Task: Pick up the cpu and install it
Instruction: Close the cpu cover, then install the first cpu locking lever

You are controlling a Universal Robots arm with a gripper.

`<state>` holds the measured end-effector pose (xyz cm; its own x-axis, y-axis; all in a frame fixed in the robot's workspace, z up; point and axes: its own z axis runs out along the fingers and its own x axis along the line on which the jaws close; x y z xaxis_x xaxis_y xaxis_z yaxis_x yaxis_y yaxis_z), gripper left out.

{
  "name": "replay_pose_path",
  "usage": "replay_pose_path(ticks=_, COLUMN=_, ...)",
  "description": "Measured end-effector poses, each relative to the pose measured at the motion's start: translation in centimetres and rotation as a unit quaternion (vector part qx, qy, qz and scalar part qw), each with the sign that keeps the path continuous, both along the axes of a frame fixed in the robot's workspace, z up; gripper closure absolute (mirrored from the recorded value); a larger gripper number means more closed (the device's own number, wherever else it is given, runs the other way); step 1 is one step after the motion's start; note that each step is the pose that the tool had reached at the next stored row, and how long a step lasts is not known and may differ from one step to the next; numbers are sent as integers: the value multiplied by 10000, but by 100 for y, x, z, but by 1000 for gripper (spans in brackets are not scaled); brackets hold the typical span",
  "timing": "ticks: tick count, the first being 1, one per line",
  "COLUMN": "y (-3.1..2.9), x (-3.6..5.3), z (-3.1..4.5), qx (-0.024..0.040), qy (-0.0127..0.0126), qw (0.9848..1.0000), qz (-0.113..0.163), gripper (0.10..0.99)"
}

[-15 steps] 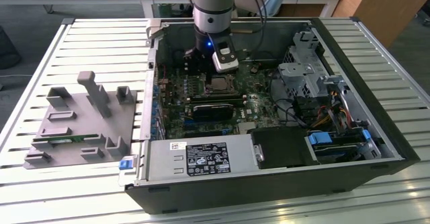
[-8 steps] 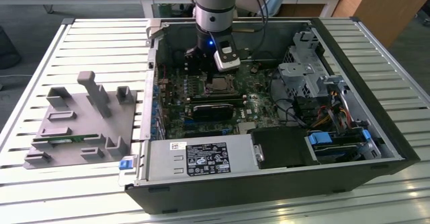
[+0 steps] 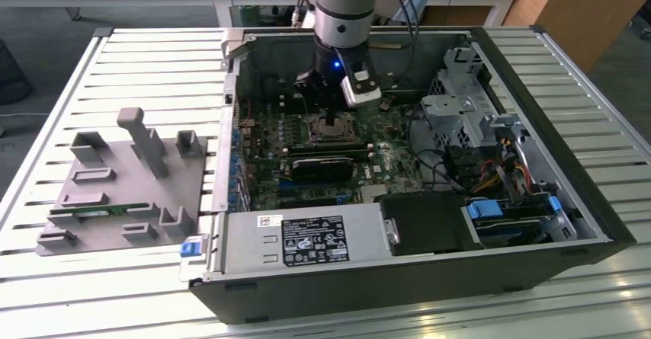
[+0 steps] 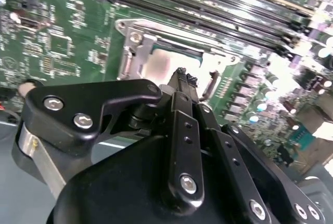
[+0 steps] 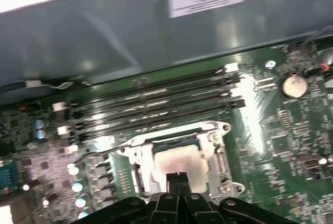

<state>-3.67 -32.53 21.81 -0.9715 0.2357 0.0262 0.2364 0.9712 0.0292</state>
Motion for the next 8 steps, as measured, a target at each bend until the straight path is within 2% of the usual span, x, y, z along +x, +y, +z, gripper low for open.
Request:
replay_pose_path(ticks=4, y=0, x=23, z=20, qx=0, qy=0, qw=10000, qz=0, gripper=980)
replay_pose_path(ticks=8, y=0, x=23, z=112, qx=0, qy=0, qw=10000, qz=0, gripper=980)
